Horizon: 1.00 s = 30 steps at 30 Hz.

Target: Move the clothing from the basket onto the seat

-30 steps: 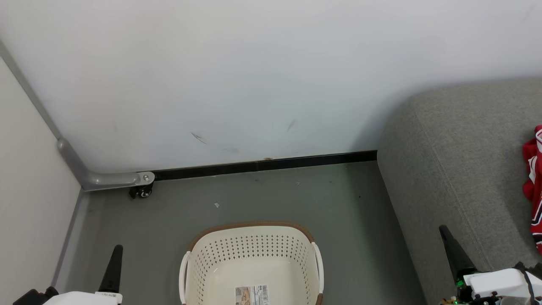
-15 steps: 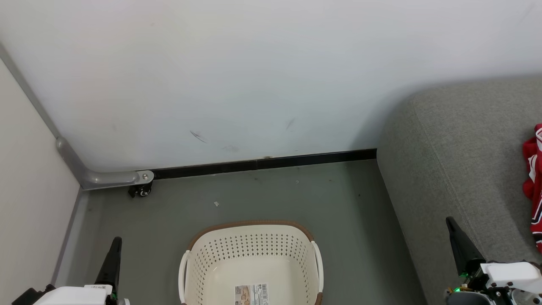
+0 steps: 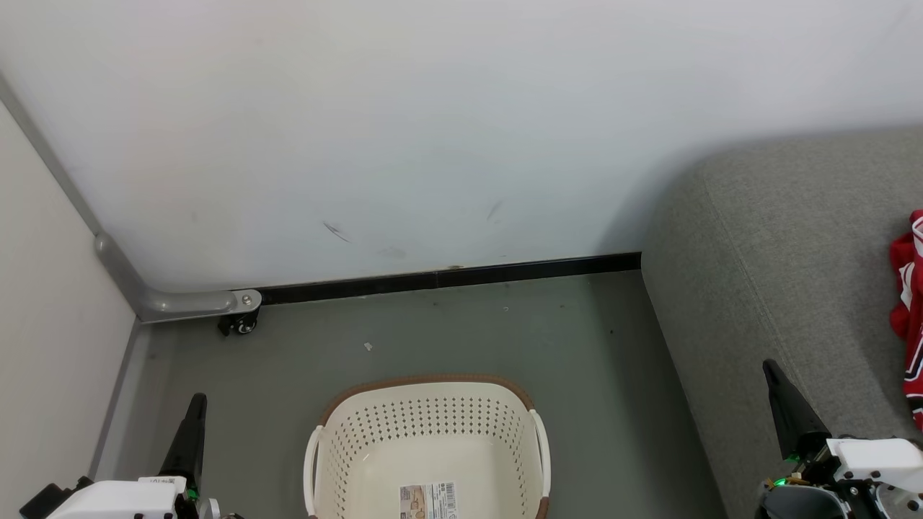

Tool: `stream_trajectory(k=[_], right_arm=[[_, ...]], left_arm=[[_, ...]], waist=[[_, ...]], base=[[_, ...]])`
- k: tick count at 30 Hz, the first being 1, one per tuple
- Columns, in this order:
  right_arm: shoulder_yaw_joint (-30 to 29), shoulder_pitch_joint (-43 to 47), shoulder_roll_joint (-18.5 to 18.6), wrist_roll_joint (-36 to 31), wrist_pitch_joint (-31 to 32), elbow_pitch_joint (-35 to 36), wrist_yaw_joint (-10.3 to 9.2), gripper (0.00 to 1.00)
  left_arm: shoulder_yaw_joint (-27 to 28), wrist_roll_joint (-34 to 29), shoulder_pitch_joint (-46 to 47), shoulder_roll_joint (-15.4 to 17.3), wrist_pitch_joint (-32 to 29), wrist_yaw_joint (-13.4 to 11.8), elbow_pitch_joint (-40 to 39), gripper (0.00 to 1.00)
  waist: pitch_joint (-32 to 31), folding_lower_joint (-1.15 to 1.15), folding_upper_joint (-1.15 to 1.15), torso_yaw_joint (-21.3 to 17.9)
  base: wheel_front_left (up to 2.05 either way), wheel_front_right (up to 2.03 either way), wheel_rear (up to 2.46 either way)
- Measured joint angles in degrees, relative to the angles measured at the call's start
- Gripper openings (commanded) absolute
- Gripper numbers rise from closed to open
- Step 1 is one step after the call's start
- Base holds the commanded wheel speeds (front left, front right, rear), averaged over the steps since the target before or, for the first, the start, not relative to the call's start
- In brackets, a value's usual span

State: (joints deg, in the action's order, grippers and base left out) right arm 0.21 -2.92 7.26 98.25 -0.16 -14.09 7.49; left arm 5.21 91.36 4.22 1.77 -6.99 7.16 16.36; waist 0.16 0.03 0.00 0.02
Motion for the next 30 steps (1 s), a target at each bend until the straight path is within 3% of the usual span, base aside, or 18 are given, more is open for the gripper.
stream_trajectory(k=[30], right_arm=[[-0.63,-0.01,-0.03,-0.01,0.25,-0.57,0.0,0.0]], left_arm=[[-0.1,0.01,0.0,0.0,0.02,0.04,-0.44,0.0]], waist=[[0.01,-0.01,0.0,-0.02]], base=[[0.0,0.0,0.0]])
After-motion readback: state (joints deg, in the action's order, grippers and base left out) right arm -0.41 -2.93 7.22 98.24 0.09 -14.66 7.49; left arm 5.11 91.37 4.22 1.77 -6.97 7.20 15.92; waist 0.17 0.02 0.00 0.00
